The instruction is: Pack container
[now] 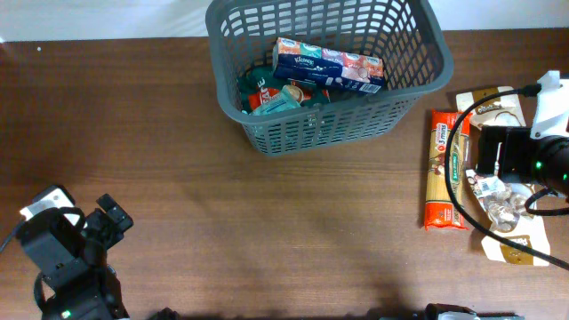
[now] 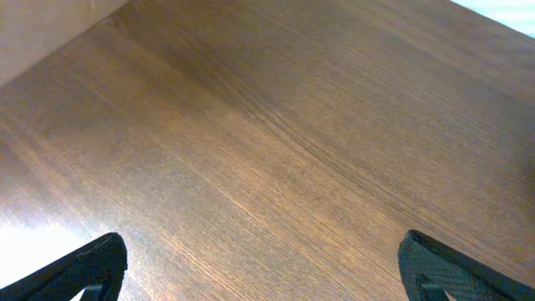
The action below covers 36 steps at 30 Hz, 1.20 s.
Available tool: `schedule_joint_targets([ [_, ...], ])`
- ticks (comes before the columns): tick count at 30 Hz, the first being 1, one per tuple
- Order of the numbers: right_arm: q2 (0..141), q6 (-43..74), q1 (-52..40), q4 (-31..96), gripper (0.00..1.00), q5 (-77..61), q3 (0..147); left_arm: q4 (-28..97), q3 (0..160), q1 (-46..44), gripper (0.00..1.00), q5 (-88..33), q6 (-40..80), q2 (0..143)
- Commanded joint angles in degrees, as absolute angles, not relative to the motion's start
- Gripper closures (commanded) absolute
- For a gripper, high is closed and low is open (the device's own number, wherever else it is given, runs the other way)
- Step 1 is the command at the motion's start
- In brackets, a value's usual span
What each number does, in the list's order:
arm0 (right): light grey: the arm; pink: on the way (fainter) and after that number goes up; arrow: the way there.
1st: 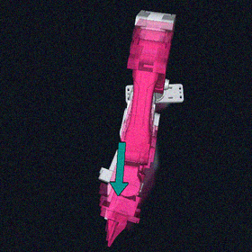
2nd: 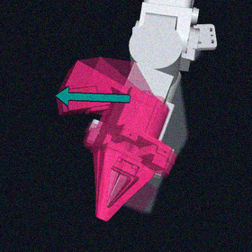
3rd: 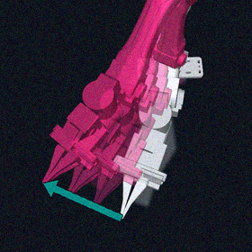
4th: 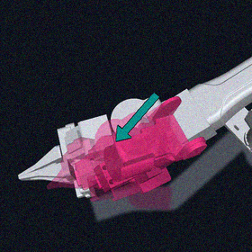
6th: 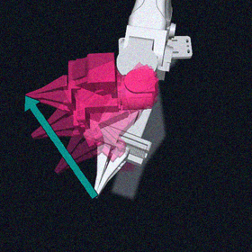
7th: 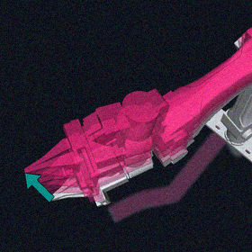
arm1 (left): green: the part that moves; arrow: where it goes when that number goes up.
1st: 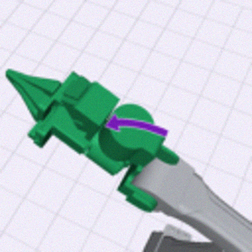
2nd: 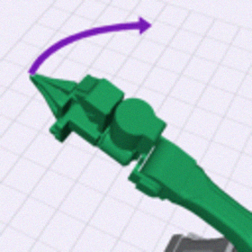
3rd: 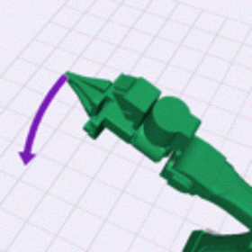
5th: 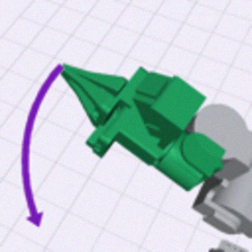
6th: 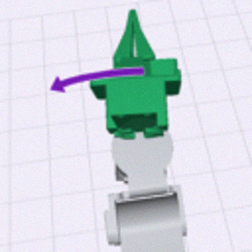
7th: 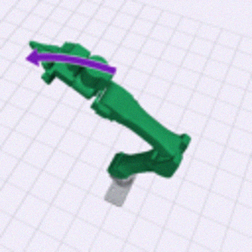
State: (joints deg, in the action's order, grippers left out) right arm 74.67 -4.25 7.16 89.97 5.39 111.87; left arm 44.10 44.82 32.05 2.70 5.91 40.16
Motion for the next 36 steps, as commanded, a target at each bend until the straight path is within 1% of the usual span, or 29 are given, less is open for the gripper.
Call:
schedule_joint_targets([
  [1,74.4,-3.6,7.5,89.8,0.01,6.3,112.5,44.2,44.6,32.4,0.00,5.0,7.5,39.8],
  [20,74.4,-3.6,7.5,89.8,0.01,6.3,112.5,44.7,44.6,29.6,0.01,4.8,7.5,39.8],
  [28,74.4,-3.6,7.5,89.7,0.01,3.2,112.5,44.8,44.6,29.4,0.01,4.8,7.5,39.8],
  [34,78.3,-3.5,7.6,90.8,0.01,4.0,112.5,44.8,44.6,29.4,0.01,4.8,7.5,39.8],
  [36,81.1,-1.0,7.7,92.4,0.01,6.4,112.5,44.8,44.6,29.4,0.01,4.8,7.5,39.8],
])
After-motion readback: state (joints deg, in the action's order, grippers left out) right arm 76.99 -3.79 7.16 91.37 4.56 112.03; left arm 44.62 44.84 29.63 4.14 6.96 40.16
